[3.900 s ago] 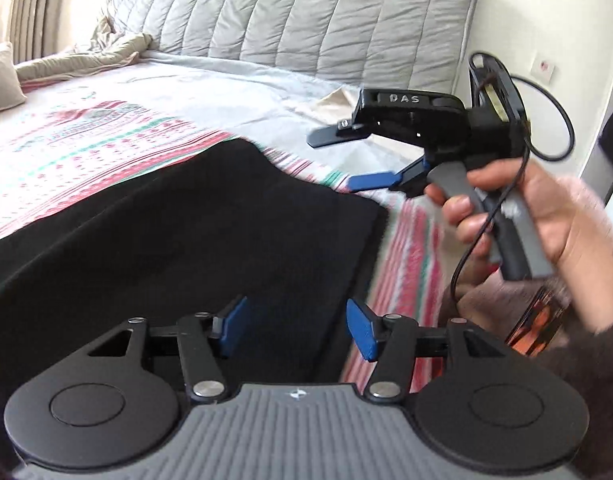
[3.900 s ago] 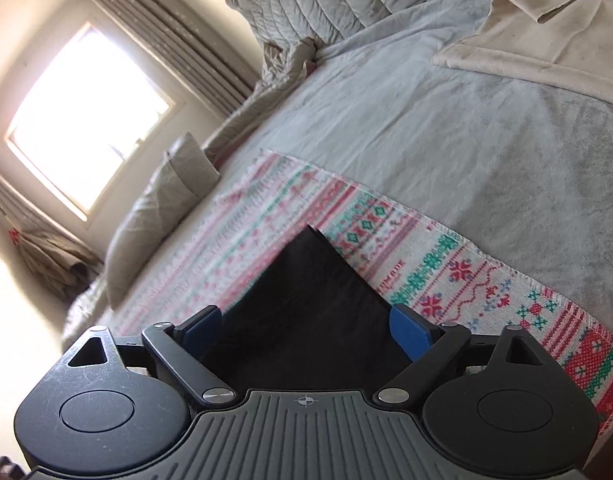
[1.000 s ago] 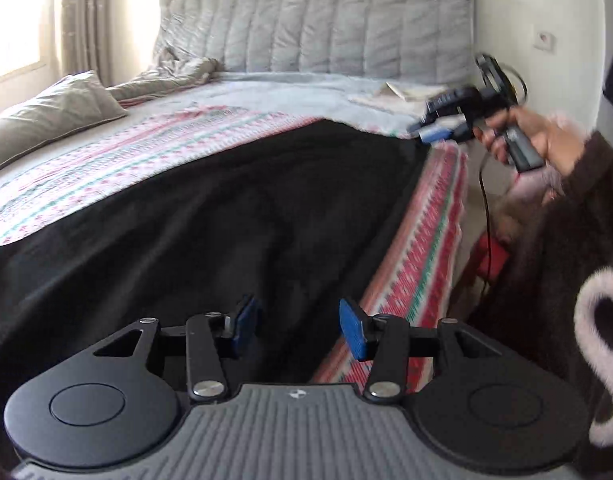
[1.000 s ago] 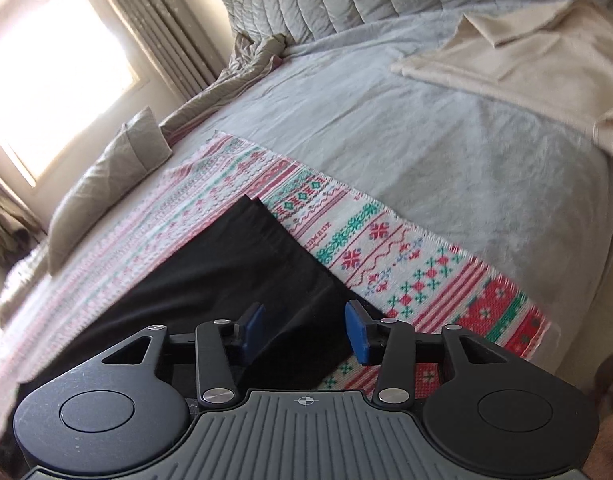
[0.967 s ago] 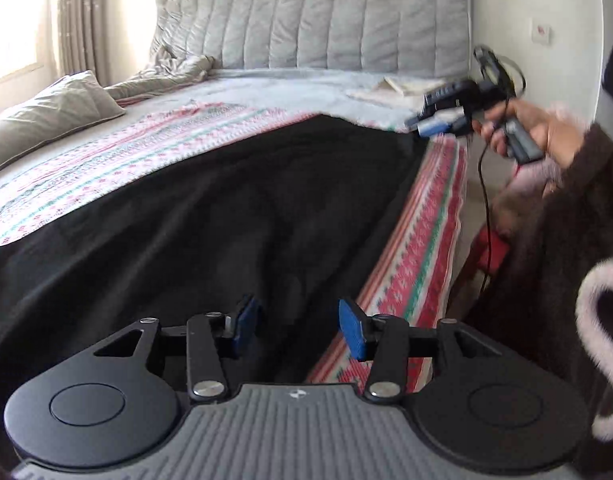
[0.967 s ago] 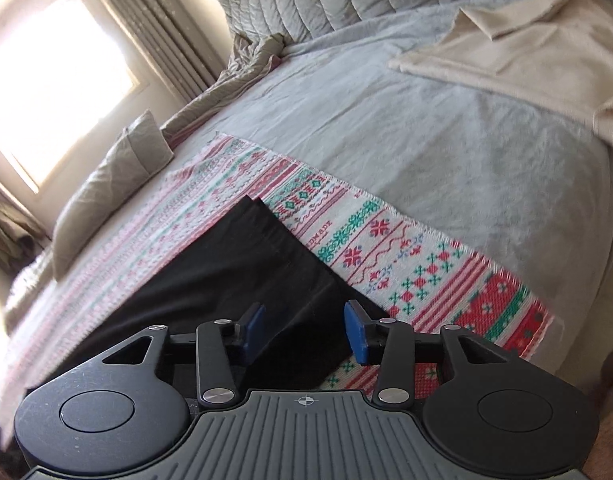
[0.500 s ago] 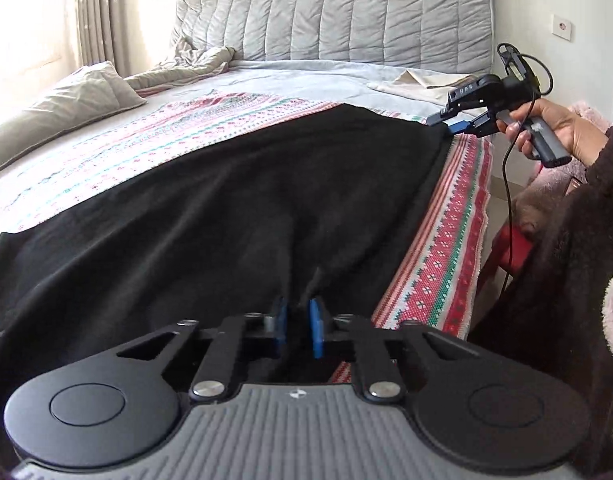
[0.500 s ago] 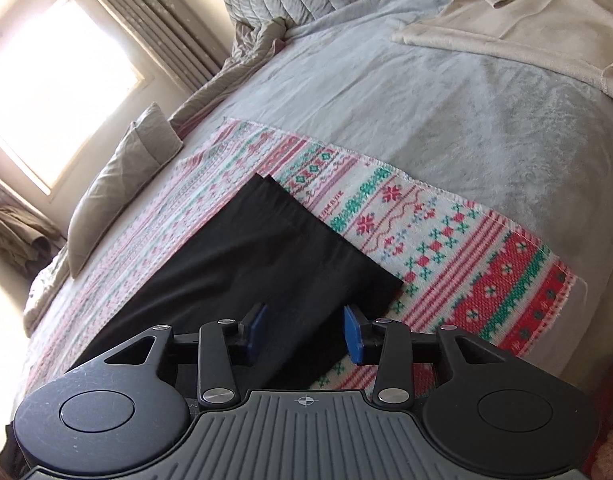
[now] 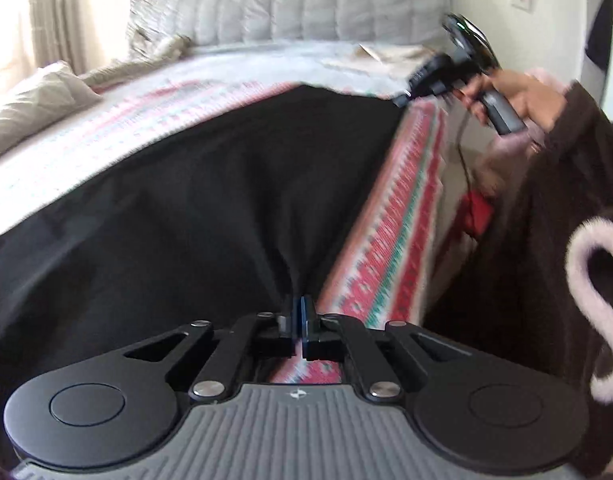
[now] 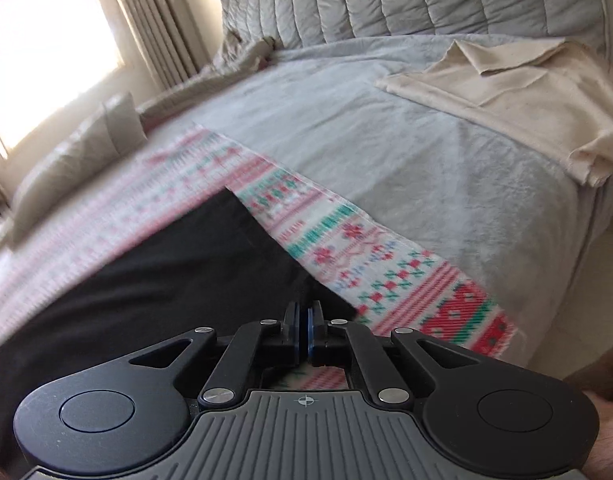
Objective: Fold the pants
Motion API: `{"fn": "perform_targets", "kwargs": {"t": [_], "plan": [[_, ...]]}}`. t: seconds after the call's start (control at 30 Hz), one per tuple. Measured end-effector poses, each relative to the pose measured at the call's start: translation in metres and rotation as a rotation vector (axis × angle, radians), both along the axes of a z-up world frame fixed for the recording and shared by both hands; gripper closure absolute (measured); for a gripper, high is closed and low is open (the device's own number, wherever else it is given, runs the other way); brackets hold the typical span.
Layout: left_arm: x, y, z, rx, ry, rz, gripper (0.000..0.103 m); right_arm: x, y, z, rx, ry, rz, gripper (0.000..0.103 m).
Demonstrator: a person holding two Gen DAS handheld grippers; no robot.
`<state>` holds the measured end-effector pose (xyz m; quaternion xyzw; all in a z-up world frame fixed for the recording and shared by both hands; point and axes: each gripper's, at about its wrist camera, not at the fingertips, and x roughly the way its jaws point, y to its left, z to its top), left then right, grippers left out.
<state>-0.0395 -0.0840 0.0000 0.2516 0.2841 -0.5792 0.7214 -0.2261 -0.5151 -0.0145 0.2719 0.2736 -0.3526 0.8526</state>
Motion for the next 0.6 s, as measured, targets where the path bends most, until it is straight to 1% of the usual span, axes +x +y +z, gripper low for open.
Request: {"fn": "perform_targets", "kwargs": {"t": [0.03, 0.07, 0.1, 0.13, 0.17, 0.2, 0.23, 0.27, 0.3, 0.33, 0.37, 0.4, 0.47, 0.53, 0.6], "plan": [[0.0, 0.001, 0.001, 0.002, 0.014, -0.013, 0.092, 0.002, 0.001, 0.0, -0.009, 0.018, 0.002, 0.103], [0.001, 0.001, 0.002, 0.005, 0.039, -0.031, 0.085, 0.003, 0.002, 0.0, -0.017, 0.027, -0.001, 0.103], [0.002, 0.003, 0.004, 0.0, 0.066, -0.051, 0.081, 0.003, 0.003, 0.002, -0.026, 0.028, -0.007, 0.098], [0.003, 0.005, 0.005, -0.016, 0.086, -0.063, 0.07, 0.004, 0.005, 0.004, -0.04, 0.029, -0.016, 0.089], [0.004, 0.007, 0.008, -0.041, 0.094, -0.062, 0.058, 0.004, 0.008, 0.007, -0.07, 0.038, -0.034, 0.084], [0.005, 0.009, 0.01, -0.071, 0.088, -0.045, 0.052, 0.005, 0.012, 0.011, -0.112, 0.04, -0.042, 0.073], [0.006, 0.01, 0.013, -0.103, 0.076, -0.022, 0.044, 0.008, 0.017, 0.016, -0.149, 0.034, -0.035, 0.062], [0.009, 0.01, 0.015, -0.134, 0.062, 0.008, 0.035, 0.011, 0.024, 0.02, -0.176, 0.022, -0.017, 0.056], [0.013, 0.01, 0.017, -0.164, 0.046, 0.052, 0.03, 0.017, 0.032, 0.024, -0.194, 0.008, 0.009, 0.041], [0.018, 0.008, 0.018, -0.189, 0.031, 0.1, 0.021, 0.025, 0.042, 0.026, -0.207, -0.005, 0.053, 0.033], [0.023, 0.005, 0.018, -0.208, 0.019, 0.146, 0.015, 0.036, 0.053, 0.027, -0.219, -0.014, 0.113, 0.032], [0.029, 0.001, 0.016, -0.217, 0.007, 0.191, 0.012, 0.049, 0.066, 0.029, -0.227, -0.021, 0.186, 0.032], [0.04, -0.011, 0.01, -0.198, -0.015, 0.253, 0.005, 0.08, 0.094, 0.029, -0.216, -0.041, 0.348, 0.029], [0.05, -0.022, 0.005, -0.164, -0.053, 0.309, 0.002, 0.111, 0.124, 0.028, -0.207, -0.047, 0.493, 0.024], [0.057, -0.025, 0.001, -0.14, -0.08, 0.362, 0.0, 0.137, 0.156, 0.028, -0.242, -0.041, 0.613, 0.021]]}}
